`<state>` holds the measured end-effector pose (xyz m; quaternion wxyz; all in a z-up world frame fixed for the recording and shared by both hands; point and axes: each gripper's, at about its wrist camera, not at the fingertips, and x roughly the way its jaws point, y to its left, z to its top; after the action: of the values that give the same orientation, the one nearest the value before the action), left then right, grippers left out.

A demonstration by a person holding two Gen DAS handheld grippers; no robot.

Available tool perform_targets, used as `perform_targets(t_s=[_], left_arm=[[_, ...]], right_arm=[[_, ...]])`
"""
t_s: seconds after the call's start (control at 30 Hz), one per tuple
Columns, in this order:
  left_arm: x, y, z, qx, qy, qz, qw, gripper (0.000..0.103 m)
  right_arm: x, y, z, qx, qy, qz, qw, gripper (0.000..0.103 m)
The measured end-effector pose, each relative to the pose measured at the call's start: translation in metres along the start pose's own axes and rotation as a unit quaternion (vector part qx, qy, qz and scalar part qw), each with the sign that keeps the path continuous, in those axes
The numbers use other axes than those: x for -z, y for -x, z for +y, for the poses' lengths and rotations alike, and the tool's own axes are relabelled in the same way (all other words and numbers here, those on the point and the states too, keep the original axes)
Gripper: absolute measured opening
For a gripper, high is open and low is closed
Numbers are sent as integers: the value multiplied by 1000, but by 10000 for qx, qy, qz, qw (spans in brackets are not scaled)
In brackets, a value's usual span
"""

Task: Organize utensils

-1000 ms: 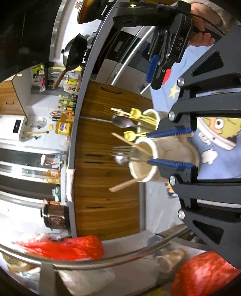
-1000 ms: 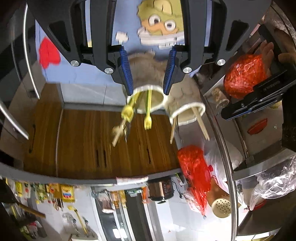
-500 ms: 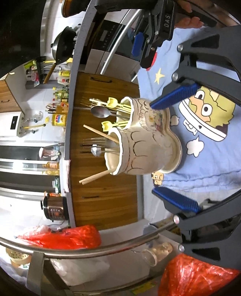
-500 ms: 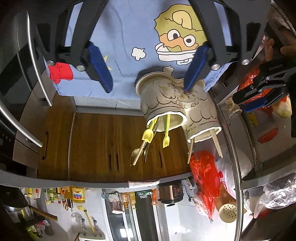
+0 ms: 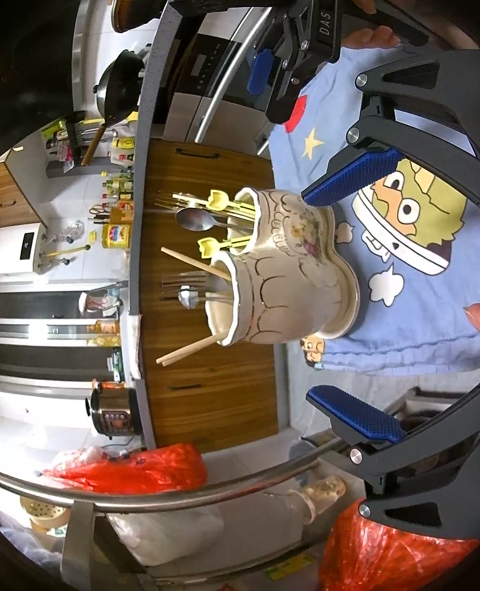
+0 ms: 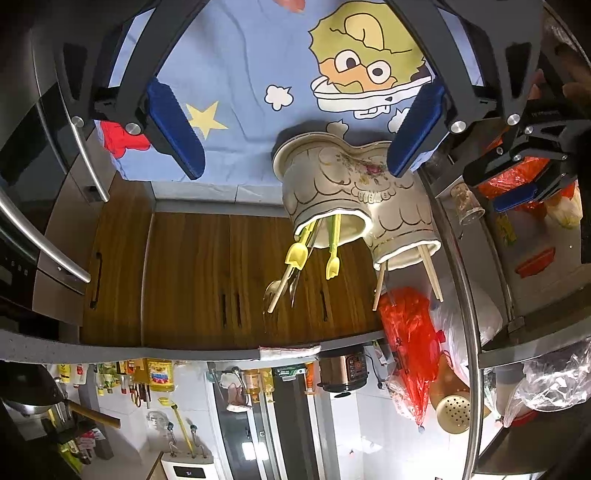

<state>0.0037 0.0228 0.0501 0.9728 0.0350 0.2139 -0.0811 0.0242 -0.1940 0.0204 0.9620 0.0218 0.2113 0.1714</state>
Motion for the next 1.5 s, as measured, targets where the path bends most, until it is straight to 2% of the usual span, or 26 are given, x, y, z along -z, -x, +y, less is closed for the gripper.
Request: perform_targets(t_s=[0.3,1.5], left_arm=[[2,-2,1,3,48,8,10000,97],[5,-2,5,-52,42,17,10000,97]], right_arm=[[3,0,6,44,187,-4,9998,97],[6,-3,7,46,205,21,9998,97]])
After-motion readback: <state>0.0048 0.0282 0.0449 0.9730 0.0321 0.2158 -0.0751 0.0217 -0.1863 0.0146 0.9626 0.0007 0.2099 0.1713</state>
